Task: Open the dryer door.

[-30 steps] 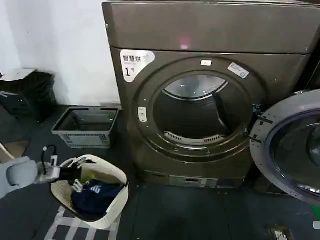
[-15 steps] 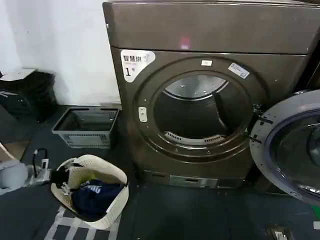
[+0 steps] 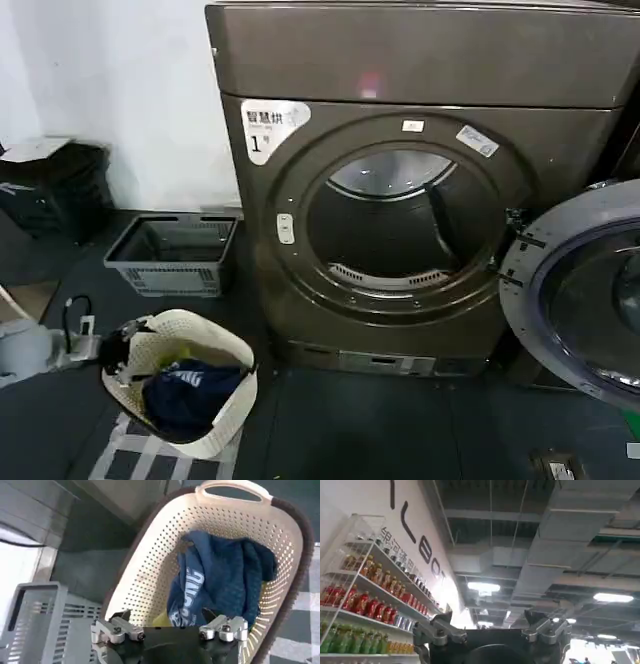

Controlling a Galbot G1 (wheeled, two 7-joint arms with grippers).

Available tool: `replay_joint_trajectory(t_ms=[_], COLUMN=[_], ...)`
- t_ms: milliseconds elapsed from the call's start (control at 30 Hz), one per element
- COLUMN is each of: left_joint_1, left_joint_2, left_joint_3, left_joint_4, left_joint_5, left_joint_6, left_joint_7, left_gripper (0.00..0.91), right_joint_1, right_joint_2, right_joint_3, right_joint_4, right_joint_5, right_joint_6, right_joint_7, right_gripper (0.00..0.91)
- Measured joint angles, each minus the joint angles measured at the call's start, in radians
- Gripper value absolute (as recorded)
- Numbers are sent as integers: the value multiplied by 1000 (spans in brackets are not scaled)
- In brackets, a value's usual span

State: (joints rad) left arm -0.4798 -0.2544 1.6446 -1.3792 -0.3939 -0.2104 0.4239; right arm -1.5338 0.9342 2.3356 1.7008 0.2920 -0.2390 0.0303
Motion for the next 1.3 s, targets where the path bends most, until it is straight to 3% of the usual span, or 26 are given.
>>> replay_joint_trajectory(t_ms=[267,1300], left_joint_1=[9,14], left_joint_2=[4,13], left_joint_3=[-4,-16], left_joint_4=[-4,-18], left_joint_5=[9,29], left_joint_6=[50,85], left_joint_7=[-6,5], left_gripper=[907,907], right_joint_1=[-1,-18], right_joint_2=[0,13], right_joint_3=[2,15], right_joint_4=[0,9], right_joint_5=[0,4], right_joint_6=[0,3], right_joint_7=[0,0], right_gripper=[907,907])
